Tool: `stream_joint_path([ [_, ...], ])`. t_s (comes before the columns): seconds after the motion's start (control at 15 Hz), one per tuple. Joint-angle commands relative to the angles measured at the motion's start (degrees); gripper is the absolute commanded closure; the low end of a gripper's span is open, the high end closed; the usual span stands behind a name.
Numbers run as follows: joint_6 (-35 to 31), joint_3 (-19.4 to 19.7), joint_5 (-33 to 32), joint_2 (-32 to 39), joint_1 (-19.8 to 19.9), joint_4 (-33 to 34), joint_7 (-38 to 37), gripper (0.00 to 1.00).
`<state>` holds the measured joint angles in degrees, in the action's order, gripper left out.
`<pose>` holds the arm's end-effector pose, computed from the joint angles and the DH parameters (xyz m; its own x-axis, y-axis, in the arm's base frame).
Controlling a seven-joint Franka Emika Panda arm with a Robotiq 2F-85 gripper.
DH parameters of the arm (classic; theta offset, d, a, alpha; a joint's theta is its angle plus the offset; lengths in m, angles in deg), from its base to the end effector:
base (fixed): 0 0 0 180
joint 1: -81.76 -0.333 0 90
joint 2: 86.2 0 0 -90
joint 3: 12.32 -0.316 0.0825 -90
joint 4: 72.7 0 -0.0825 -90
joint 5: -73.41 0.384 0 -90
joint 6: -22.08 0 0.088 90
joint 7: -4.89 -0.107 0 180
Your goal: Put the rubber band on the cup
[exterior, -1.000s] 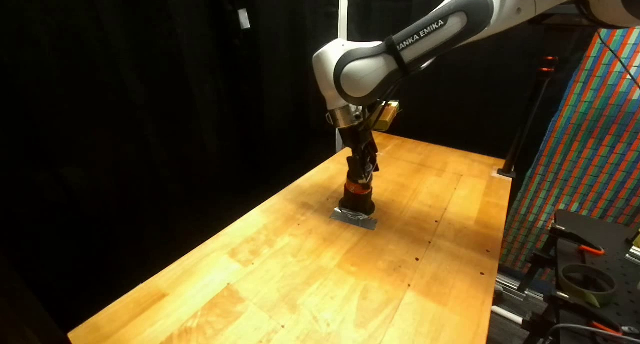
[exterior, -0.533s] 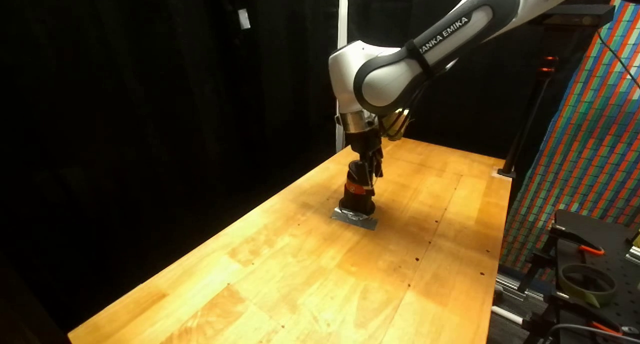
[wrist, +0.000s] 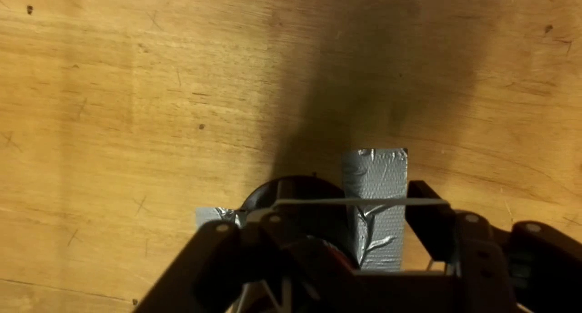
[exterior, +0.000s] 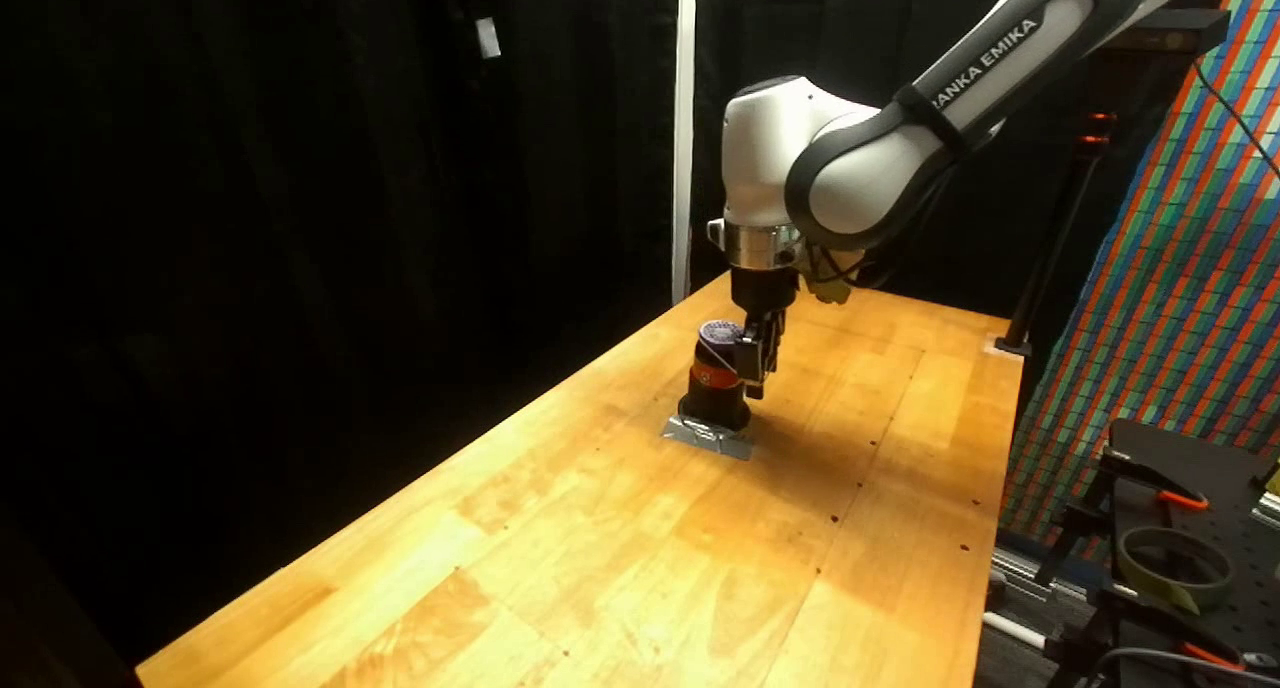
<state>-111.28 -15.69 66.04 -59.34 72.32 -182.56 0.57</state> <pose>0.6068 0.1341 0.2432 0.9718 0.2294 -0.0546 0.2328 -0.9703 0.0659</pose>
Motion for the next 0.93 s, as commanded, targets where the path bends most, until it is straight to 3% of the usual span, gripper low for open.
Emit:
stream_joint_path([
  [0.0, -7.1, 0.2, -0.9, -6.3, -1.0, -10.5, -3.5, 0.65],
  [0.13, -11.5, 0.9, -2.3, -7.8, -1.8, -13.9, -6.3, 0.81],
  [0.4, -21.9, 4.6, -9.8, -9.8, -5.6, -20.3, -16.4, 0.87],
  [0.53, -28.0, 9.2, -17.2, -10.4, -9.7, -23.1, -25.8, 0.81],
  [0.87, -36.5, 33.1, -31.9, -8.6, -30.3, -22.3, -48.2, 0.82],
])
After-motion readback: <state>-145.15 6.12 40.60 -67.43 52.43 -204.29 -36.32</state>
